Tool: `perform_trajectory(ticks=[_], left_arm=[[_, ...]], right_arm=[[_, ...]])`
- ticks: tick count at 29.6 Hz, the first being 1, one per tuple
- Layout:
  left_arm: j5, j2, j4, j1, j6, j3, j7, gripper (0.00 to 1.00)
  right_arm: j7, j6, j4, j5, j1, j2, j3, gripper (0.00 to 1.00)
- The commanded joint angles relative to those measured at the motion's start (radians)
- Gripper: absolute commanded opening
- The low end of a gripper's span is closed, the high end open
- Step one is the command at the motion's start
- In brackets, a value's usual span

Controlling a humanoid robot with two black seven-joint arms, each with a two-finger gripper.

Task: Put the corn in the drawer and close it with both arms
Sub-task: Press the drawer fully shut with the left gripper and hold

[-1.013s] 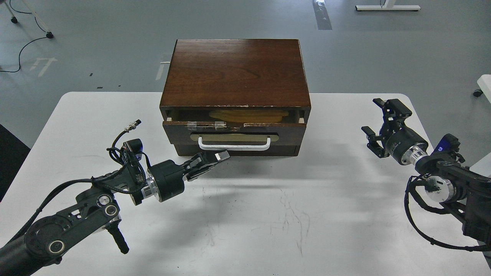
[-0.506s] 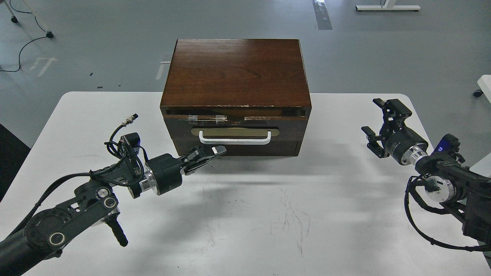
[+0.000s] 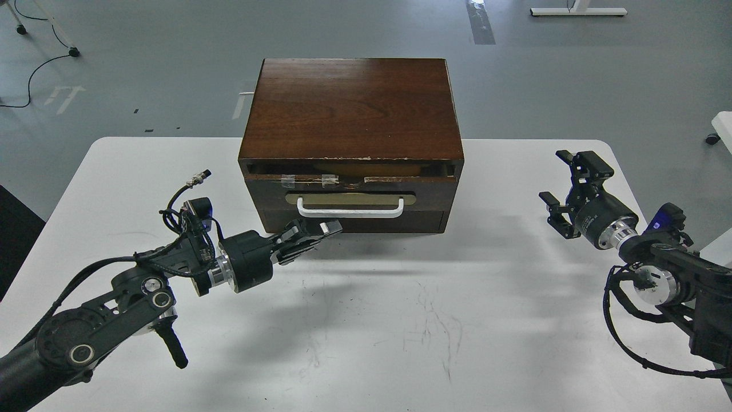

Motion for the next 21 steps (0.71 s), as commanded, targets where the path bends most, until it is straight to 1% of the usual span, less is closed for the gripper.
perform_trajectory(ticks=[1, 16, 21], left_arm=[[0.001, -0.001, 0.014, -0.001, 0.007, -0.003, 0.000, 0.00], [-0.001, -0.002, 0.039, -0.007, 0.011, -0.016, -0.001, 0.00], [-0.003, -0.002, 0.036, -0.007, -0.004, -0.007, -0.003, 0.00]], right_arm=[[0.000, 0.000, 0.000, -0.001, -0.001, 0.000, 0.000, 0.96], [0.000, 0.000, 0.000, 0.001, -0.009, 0.000, 0.000, 0.96], [0.000, 0.000, 0.001, 0.001, -0.010, 0.000, 0.000, 0.96]])
